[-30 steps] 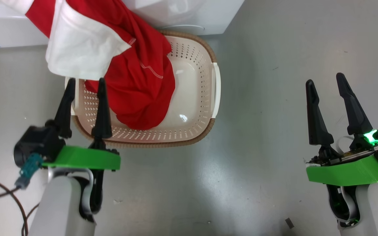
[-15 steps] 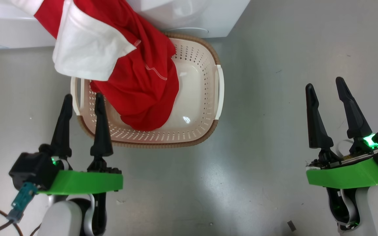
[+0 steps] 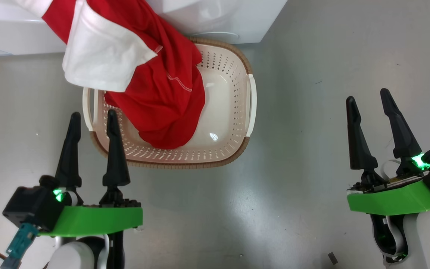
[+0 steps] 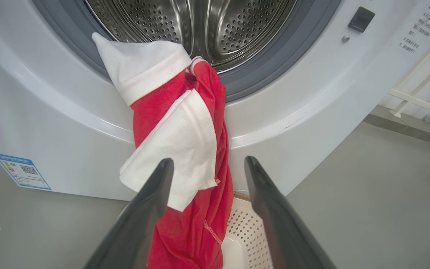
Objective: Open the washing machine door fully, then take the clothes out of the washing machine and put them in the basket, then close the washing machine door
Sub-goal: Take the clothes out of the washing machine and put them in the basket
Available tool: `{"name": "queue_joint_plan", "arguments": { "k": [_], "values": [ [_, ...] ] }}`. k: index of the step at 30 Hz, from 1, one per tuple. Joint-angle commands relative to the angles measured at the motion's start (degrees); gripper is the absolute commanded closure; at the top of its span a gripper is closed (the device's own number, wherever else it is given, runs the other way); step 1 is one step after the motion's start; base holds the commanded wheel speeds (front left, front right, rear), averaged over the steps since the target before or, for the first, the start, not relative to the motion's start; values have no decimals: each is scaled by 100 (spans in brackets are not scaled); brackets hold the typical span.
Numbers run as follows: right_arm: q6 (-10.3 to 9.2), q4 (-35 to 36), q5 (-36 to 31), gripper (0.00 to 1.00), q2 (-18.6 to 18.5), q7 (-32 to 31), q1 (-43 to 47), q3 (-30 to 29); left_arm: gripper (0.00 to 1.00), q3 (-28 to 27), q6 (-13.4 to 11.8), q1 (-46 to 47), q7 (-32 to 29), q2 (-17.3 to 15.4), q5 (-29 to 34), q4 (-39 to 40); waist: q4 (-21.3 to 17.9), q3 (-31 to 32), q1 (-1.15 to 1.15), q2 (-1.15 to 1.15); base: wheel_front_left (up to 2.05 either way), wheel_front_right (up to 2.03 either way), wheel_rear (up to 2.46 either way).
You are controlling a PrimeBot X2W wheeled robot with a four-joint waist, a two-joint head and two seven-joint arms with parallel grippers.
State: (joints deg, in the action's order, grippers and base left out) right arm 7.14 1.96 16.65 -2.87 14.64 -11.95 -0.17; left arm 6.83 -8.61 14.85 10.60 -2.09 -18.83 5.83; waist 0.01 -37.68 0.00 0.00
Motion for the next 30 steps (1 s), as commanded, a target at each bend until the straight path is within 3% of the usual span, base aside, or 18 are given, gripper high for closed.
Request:
{"name": "queue_joint_plan", "arguments": {
  "k": [1, 21, 30],
  "values": [
    [35, 115, 1, 0, 0, 36, 108, 158, 0, -155, -39, -210, -31, -81, -41, 183, -7, 2, 0, 0, 0, 0, 0],
    [35, 104, 18, 0, 0, 36, 108, 167, 0, -145, -63, -89, 9, -151, -83, 90, -12, 17, 0, 0, 0, 0, 0],
    [35, 73, 43, 0, 0, 36, 73, 214, 0, -209, -21, 397, 149, -404, 93, -643, -90, -2, 0, 0, 0, 0, 0]
  ]
}}
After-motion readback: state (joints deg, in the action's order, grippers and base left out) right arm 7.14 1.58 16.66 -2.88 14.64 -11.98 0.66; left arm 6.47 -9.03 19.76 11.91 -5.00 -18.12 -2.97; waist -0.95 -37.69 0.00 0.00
